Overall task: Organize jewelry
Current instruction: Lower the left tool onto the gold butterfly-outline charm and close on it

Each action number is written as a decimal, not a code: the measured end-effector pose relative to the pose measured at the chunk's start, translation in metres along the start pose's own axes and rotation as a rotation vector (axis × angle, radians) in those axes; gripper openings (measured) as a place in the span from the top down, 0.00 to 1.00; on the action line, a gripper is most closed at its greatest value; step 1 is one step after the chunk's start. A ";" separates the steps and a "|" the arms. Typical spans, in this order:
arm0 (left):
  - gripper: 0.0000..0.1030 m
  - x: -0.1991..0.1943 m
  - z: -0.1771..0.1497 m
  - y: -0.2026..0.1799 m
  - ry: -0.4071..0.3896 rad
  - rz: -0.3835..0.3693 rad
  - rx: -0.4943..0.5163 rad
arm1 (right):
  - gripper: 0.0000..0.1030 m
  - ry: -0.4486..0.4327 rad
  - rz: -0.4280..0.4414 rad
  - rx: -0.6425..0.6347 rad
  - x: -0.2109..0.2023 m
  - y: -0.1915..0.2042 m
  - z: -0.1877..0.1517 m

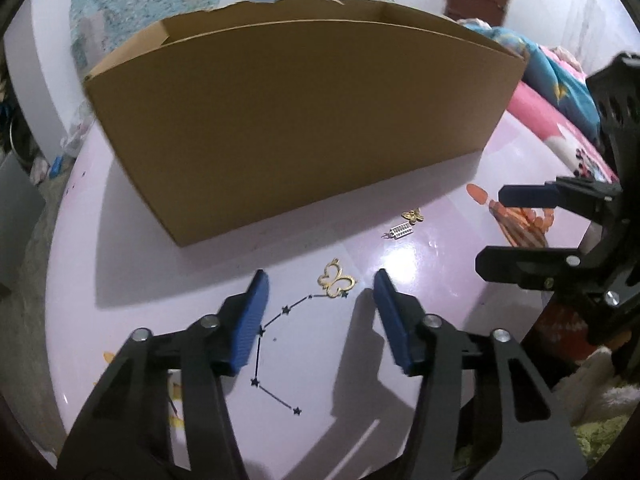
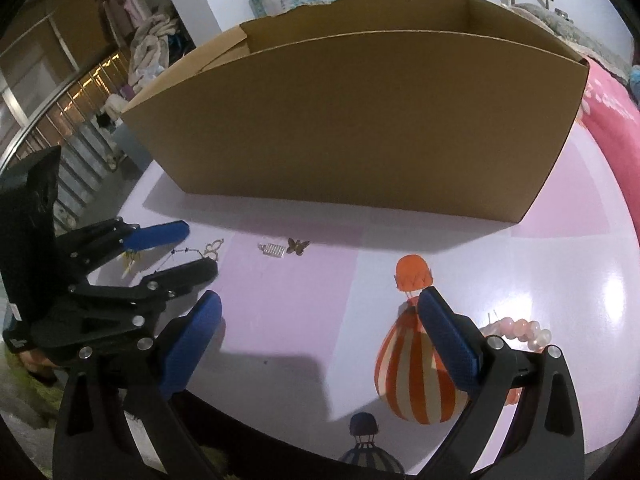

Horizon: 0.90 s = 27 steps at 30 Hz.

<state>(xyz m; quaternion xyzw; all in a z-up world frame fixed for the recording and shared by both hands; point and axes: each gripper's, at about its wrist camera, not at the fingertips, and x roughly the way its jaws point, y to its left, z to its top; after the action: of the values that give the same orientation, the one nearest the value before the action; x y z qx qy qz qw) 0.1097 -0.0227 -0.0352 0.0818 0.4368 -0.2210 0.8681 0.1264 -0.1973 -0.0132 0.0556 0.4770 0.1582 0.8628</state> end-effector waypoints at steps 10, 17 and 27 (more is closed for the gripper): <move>0.67 0.000 0.002 -0.010 0.008 0.010 0.093 | 0.12 -0.009 0.015 0.016 0.003 0.002 -0.002; 0.75 0.000 0.003 -0.014 0.007 -0.003 0.113 | 0.12 -0.030 0.049 0.022 0.000 0.003 -0.003; 0.85 0.001 0.004 -0.020 0.007 0.003 0.106 | 0.12 -0.054 0.079 0.041 -0.003 -0.005 -0.002</move>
<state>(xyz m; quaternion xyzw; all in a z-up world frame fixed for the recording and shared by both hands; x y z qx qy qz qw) 0.1036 -0.0423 -0.0330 0.1291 0.4276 -0.2424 0.8613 0.1245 -0.2036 -0.0131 0.0964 0.4542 0.1805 0.8671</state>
